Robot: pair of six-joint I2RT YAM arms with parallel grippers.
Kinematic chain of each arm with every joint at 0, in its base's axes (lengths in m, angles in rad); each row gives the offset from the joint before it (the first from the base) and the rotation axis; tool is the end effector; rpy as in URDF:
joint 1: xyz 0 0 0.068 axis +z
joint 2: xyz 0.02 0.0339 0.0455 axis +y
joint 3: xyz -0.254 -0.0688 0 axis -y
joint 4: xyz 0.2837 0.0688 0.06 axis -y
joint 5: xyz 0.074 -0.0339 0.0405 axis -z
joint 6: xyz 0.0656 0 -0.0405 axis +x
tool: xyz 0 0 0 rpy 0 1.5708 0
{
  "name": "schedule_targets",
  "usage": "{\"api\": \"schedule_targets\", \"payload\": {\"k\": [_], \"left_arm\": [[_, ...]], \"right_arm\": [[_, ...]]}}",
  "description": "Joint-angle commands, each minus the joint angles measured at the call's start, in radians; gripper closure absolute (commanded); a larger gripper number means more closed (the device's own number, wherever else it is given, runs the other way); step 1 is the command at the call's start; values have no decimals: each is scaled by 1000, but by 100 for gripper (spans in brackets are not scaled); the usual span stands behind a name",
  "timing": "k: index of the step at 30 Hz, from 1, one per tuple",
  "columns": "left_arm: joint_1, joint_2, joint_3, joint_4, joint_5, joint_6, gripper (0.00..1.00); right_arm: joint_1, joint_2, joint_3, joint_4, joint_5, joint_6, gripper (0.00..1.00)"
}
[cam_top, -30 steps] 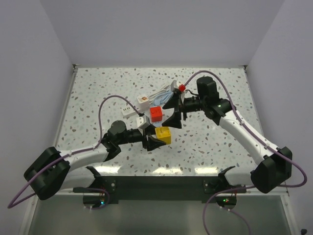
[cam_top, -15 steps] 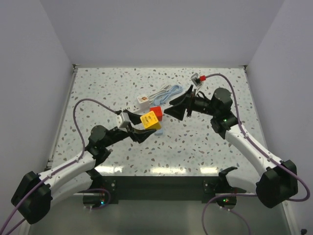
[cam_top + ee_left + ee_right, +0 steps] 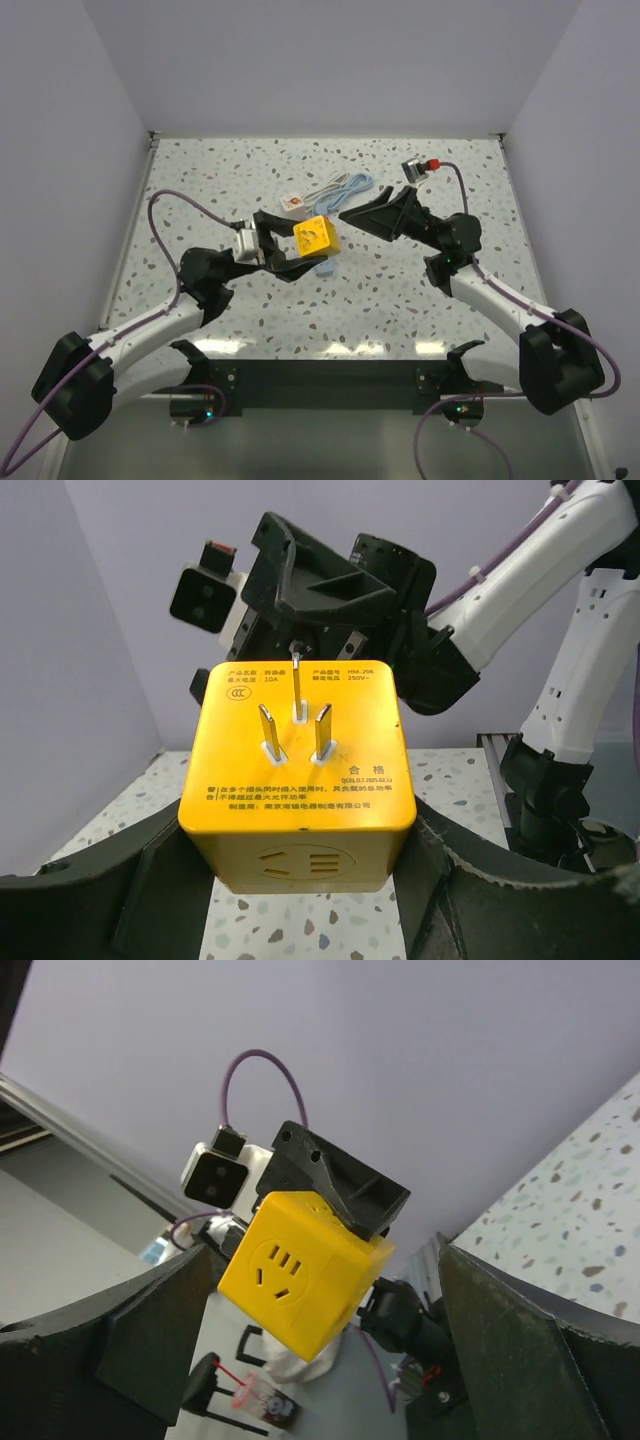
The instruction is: Insert the plug
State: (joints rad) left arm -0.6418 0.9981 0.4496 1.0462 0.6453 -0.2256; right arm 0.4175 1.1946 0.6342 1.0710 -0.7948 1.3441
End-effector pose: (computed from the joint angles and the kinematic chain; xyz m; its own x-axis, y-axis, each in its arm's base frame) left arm 0.1901 -0.1913 0.2906 0.1710 -0.3509 -0.9206 0.9643 0.2515 0.0833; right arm 0.2585 0.1659 0.3084 -0.7310 0.4224 -0.5360 -0.6271 -0.1059 0.7717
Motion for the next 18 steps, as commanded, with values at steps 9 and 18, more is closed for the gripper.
{"api": "schedule_targets", "payload": {"k": [9,18], "left_arm": [[-6,151,233,285,201,-50,100],[-50,241,339,324,247,-41,100]], "right_arm": [[21,43,2,336,-21,270,2],[58,79,1,543,3,444,2]]}}
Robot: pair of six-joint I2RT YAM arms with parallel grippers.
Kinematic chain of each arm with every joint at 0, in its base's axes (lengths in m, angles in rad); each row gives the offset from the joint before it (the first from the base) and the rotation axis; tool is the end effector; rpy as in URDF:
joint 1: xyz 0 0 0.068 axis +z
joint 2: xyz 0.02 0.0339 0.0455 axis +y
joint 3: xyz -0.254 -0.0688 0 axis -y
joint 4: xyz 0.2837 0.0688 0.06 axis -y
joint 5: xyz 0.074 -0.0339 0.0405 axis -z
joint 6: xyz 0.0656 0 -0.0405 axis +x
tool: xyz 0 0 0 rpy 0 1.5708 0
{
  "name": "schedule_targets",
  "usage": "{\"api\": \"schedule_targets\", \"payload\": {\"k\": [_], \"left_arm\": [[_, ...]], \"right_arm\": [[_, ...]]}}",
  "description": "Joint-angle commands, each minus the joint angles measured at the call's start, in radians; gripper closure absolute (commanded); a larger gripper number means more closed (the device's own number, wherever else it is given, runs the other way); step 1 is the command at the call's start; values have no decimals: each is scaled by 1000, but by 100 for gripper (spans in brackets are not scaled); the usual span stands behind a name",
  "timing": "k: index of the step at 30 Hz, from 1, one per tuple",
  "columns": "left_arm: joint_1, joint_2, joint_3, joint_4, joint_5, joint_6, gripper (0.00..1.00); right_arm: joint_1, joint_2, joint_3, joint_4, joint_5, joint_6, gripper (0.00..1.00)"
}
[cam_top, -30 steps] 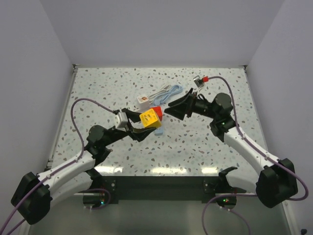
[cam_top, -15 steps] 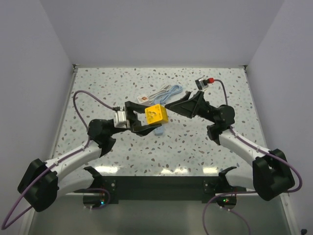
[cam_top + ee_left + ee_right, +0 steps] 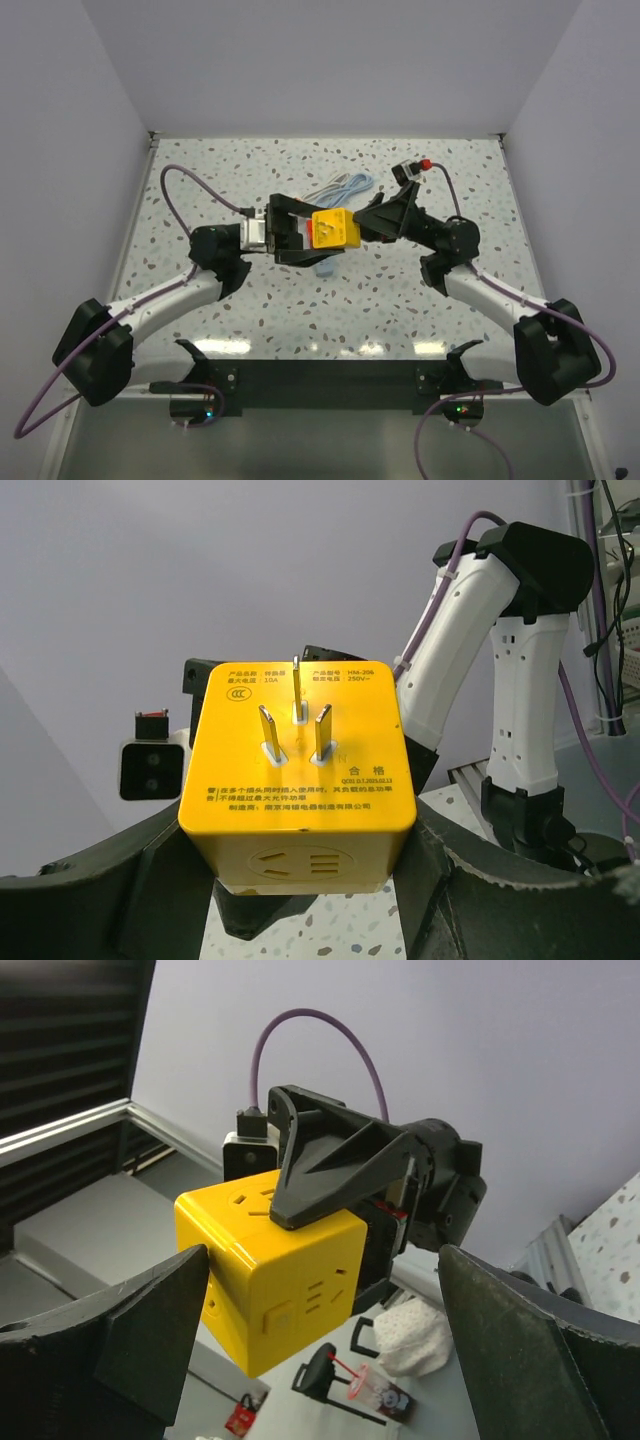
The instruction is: Insert the plug
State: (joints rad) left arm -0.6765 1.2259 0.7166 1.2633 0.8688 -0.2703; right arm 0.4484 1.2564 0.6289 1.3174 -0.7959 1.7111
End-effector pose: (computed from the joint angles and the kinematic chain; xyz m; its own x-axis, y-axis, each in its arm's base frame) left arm 0.1994 -0.2243 0.3463 0.2906 -0.4544 -0.8421 0.9504 0.0350 0.3091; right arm 0.2490 0.1718 0.3134 -0.8723 0.3491 -0.3424 -0.4560 -0.3280 0.8273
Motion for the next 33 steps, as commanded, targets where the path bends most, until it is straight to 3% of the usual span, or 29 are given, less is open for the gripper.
{"api": "schedule_targets", "payload": {"k": [1,18,25,29,33], "left_arm": [[-15,23,76,110,29,2,100],[-23,80,125,202,55,-60,100],[-23,77,101,217,47,-61,100],[-23,50,60,246,44,-69,100],[-23,12,23,252,41,-61,100]], "right_arm": [[41,11,8,295,3,67,2],[179,-63,94,295,-25,12,2],[179,-84,68,284,-16,-25,20],[180,-78,60,292,-9,-37,18],[179,-89,57,293,-2,-62,3]]}}
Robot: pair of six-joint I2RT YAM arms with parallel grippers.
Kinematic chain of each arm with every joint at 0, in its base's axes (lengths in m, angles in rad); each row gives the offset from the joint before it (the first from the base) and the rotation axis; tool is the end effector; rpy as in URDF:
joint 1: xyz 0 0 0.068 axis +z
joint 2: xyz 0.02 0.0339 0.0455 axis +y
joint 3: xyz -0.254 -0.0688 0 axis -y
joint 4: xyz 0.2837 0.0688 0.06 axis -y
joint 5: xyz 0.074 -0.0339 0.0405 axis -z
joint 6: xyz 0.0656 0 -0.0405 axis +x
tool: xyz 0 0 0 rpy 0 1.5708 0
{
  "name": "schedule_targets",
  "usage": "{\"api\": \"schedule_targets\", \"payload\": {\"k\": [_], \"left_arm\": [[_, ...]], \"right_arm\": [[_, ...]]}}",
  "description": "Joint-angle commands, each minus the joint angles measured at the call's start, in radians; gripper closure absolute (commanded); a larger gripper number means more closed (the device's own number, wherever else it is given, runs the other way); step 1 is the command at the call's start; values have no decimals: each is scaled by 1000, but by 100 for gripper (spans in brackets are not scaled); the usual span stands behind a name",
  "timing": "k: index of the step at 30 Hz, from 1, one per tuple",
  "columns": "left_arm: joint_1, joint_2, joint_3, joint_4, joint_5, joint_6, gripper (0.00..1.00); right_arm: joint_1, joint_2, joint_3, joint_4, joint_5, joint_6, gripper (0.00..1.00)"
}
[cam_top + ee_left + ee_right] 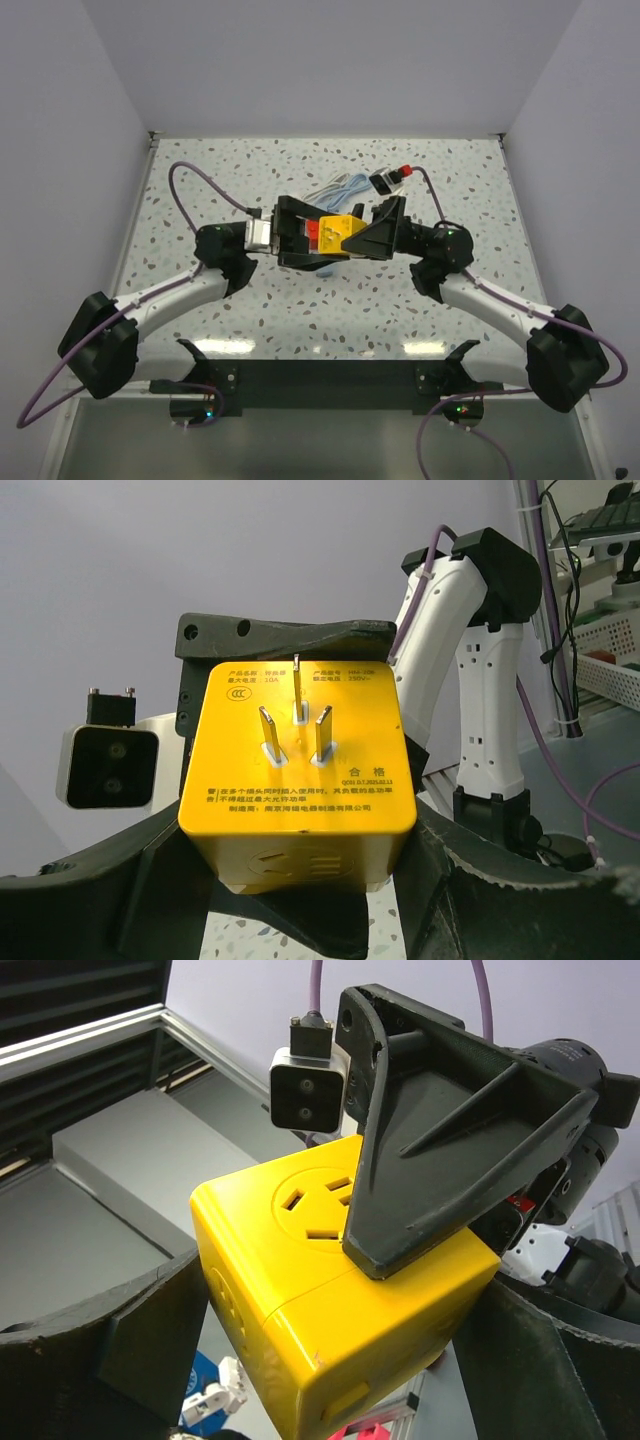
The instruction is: Insert the plug
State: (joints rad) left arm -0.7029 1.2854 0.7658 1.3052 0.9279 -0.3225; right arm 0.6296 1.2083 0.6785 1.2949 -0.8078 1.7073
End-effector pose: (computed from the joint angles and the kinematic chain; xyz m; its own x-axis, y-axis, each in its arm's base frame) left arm 0.1985 -0.2370 0.3486 0.2521 -0.4627 -0.8499 0.9480 -0.0580 0.3128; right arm 0.2074 0.2097 0.3421 -0.8968 0.1938 -0.3978 -0.4419 -0.4383 0.7827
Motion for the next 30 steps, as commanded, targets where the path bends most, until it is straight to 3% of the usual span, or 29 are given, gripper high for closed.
{"api": "schedule_targets", "payload": {"k": [1,8,12,14,17,19,21,23,27,30], "left_arm": [[3,-61,-33,212,-18,-7,100],[5,-86,-56,207,-21,2,100],[5,-78,-63,200,-23,11,100],[5,-67,-63,204,-23,8,100],[5,-44,-56,226,-23,-10,100],[5,-35,-54,207,-32,-3,100],[6,-34,-65,178,-52,23,100],[8,-34,-89,157,-75,40,100],[22,-28,-135,86,-156,88,100],[26,-9,-158,39,-194,117,93]], "right_arm": [[-2,-44,6,314,13,-61,2],[-2,-78,1,316,38,-81,3],[-2,-95,-2,314,48,-90,25],[-2,-96,3,316,45,-94,29],[-2,-99,0,316,47,-100,43],[-2,-104,-2,313,41,-110,63],[-2,-108,-7,310,44,-123,90],[-1,-108,-7,294,44,-136,100],[-2,-76,-11,273,45,-190,100],[-5,-53,-22,244,48,-234,100]]}}
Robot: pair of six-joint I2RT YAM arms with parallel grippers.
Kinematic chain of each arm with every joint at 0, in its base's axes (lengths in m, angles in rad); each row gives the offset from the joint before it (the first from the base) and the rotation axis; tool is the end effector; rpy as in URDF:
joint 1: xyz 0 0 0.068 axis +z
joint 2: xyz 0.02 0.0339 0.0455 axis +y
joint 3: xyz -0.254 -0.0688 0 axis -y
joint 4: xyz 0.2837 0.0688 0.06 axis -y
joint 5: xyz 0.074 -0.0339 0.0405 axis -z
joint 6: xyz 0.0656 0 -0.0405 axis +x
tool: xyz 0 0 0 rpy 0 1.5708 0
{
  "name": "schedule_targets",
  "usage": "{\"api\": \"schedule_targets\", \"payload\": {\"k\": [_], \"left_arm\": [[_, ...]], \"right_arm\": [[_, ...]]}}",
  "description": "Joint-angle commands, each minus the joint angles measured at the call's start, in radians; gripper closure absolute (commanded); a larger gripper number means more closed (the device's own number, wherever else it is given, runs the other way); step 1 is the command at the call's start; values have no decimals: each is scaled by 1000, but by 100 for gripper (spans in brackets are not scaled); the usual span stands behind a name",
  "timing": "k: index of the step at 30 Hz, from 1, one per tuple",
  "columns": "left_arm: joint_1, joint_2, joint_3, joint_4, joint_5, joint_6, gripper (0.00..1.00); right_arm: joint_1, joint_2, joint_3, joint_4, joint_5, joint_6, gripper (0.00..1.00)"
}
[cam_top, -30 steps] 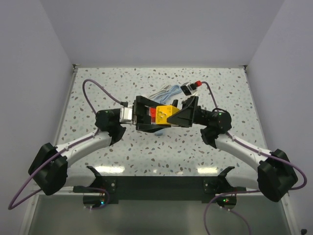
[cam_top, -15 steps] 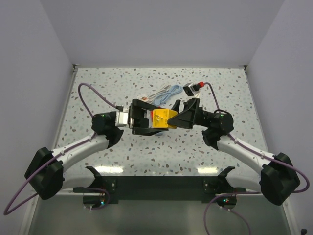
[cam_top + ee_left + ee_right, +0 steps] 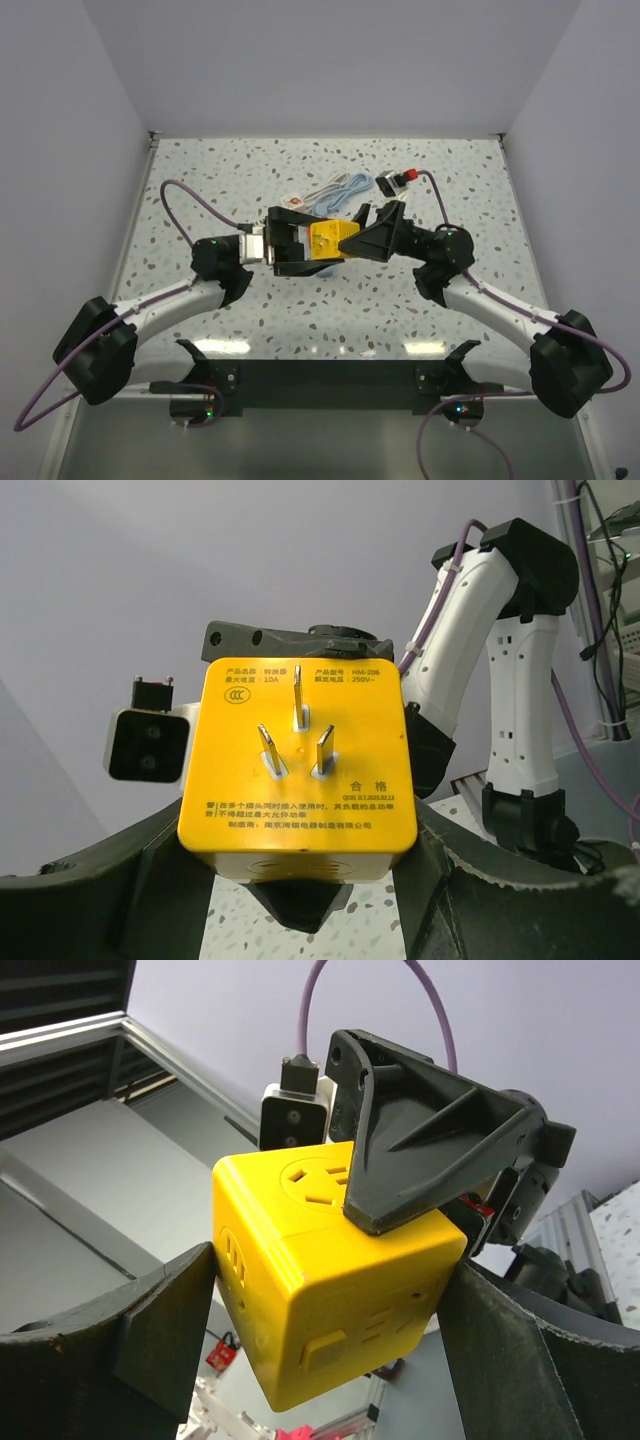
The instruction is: Insert the plug
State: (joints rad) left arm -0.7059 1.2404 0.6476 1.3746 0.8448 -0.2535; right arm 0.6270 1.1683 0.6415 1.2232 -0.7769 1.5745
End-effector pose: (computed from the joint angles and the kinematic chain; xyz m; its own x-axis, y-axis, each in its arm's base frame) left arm 0.1887 -0.2254 0.3278 0.3098 -0.4828 -0.8191 0.9424 0.0412 0.3321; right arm 0.2067 0.2065 0.3339 -0.8558 0.2605 -0.4469 -0.5163 -0.3773 0.7688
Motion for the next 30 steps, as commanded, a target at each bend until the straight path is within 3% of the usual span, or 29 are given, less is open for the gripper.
{"api": "schedule_targets", "payload": {"k": [1,6,10,11,12,14,20,30], "left_arm": [[29,42,-43,-40,-119,56,93],[29,92,-71,-98,-168,106,76],[31,145,-85,-83,-174,125,75],[31,157,-85,-71,-165,123,76],[31,183,-83,-33,-141,109,83],[31,220,-71,24,-93,85,99],[31,271,-34,86,-12,72,100],[60,307,-54,293,60,-50,100]], "right_arm": [[-4,2,9,288,18,-114,100],[-24,48,-22,197,22,-212,100],[-36,129,-32,278,18,-177,100],[-36,169,-29,295,16,-163,100],[-36,195,-22,314,16,-131,99],[-39,262,-10,389,7,-72,87],[-46,246,15,383,-24,-73,66],[-88,90,-11,234,-33,-136,72]]}}
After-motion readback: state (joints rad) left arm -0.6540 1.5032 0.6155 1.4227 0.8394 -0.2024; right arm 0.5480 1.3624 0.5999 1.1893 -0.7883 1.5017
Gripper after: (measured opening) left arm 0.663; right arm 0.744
